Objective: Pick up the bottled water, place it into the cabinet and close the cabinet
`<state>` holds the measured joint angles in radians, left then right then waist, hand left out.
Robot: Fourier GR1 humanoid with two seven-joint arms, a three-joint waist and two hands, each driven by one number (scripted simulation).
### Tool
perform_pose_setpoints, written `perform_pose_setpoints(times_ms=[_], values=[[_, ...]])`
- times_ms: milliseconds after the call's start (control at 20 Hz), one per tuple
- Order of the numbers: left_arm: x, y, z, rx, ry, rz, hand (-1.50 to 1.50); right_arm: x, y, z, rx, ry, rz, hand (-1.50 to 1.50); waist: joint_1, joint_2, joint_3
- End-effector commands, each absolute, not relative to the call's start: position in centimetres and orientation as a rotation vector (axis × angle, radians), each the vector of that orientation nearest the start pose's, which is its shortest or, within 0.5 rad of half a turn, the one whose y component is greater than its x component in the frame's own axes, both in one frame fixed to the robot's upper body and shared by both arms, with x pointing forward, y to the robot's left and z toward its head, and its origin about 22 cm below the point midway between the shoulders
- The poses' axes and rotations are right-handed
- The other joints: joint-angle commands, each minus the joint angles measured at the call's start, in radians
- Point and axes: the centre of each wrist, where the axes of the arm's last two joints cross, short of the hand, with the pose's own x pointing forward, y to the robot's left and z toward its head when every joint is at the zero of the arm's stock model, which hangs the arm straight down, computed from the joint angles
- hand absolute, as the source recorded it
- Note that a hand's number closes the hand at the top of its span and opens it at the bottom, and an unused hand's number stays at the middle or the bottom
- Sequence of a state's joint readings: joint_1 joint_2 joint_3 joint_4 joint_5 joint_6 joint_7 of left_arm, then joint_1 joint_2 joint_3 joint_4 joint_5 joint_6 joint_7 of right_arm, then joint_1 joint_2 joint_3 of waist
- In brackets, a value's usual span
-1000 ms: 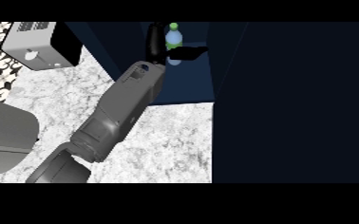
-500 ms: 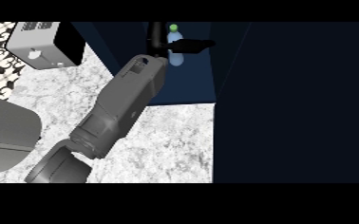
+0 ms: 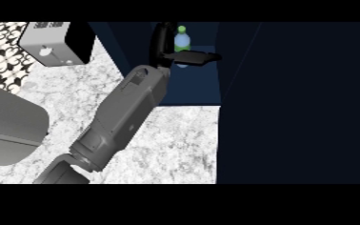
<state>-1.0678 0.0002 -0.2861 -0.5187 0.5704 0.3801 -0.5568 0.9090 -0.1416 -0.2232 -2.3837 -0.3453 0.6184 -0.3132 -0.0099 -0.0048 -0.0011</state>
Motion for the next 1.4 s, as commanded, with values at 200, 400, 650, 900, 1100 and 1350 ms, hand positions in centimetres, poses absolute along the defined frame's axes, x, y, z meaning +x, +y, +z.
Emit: perform_pose_setpoints(times_ms=[200,400,650,900,1100,1350], values=[[38.0,5.4,5.6,-0.278,-1.900,0.004,-1.50,2.6,-29.1,14.6,0.184,-1.927,0.270,-1.50,0.016,-0.004,-0.001],[34.4,4.1,6.3,-0.345,-1.885,0.037,-1.50,2.9,-29.1,13.3,0.192,-1.916,0.239,-1.50,0.022,-0.011,0.000],[30.5,5.9,4.6,-0.368,-1.909,0.023,-1.50,3.3,-29.1,14.2,0.165,-1.911,0.267,-1.50,0.036,-0.006,0.000],[26.7,6.3,4.8,-0.407,-1.863,0.075,-1.50,4.0,-29.1,13.9,0.229,-1.898,0.305,-1.50,0.022,-0.002,0.000],[24.7,10.9,4.1,-0.401,-1.869,0.057,-1.50,4.4,-28.1,13.2,0.347,-1.792,0.438,1.50,0.029,-0.002,0.000],[21.7,12.4,3.9,-0.373,-1.860,0.090,-1.50,4.7,-27.4,14.3,0.441,-1.775,0.569,1.50,0.022,-0.002,-0.001]])
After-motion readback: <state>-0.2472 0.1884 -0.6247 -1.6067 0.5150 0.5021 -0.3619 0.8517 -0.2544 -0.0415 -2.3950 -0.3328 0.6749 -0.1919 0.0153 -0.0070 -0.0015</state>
